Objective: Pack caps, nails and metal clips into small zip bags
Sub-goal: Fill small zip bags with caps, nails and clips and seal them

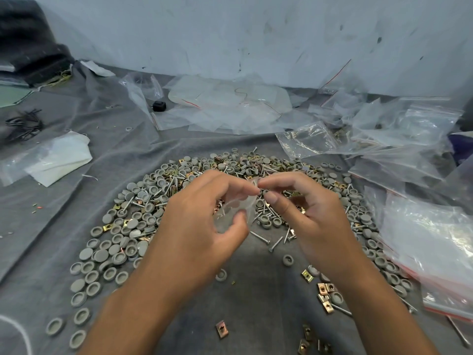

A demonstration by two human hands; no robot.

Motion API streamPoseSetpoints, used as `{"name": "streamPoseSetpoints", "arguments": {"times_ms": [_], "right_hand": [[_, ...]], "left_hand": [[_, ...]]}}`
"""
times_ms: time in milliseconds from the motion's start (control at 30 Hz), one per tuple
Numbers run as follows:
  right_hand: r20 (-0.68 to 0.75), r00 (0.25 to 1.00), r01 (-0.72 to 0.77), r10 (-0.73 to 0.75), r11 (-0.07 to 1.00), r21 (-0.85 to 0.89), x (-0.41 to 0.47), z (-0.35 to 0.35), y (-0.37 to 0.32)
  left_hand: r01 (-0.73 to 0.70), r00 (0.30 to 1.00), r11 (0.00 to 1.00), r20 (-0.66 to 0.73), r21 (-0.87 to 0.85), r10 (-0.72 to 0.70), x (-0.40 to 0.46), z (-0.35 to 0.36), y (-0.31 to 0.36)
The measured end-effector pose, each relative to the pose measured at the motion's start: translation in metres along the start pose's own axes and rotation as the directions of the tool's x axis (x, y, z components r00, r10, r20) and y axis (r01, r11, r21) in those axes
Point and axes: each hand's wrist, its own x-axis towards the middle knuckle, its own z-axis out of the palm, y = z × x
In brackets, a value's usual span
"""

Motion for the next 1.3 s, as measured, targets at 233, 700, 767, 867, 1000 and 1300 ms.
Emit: {"name": "streamPoseSetpoints", "arguments": {"times_ms": [233,700,767,867,1000,1300], "right_hand": [[0.061,0.993,-0.113,0.099,0.952,0.283,0.0,-0.002,-0.005],[-0.041,0.995,-0.076,0.086,0.974,0.213,-0.008,-0.008,-0.007],[-0.078,0.995,-0.055,0.068,0.985,0.161,-0.009,-0.006,-0.01],[-0.111,0.992,-0.041,0.06,0.984,0.173,-0.012,0.002,-0.013],[-0.098,0.994,-0.034,0.052,0.982,0.185,-0.015,0.011,-0.015],[-0.077,0.997,0.031,-0.03,0.999,0.016,-0.016,0.009,-0.024]], "left_hand": [[0.08,0.996,0.958,-0.015,-0.274,-0.087,-0.001,0.002,0.0],[0.003,0.983,0.988,-0.18,-0.155,-0.031,0.003,0.002,-0.002],[-0.019,0.975,0.984,-0.219,-0.177,-0.021,0.002,0.002,-0.001],[-0.03,0.977,0.979,-0.214,-0.2,-0.014,0.001,0.003,0.002],[-0.066,0.979,0.976,-0.2,-0.209,0.023,0.001,0.007,0.009],[-0.084,0.983,0.984,-0.177,-0.156,0.055,0.001,0.004,0.01]]}}
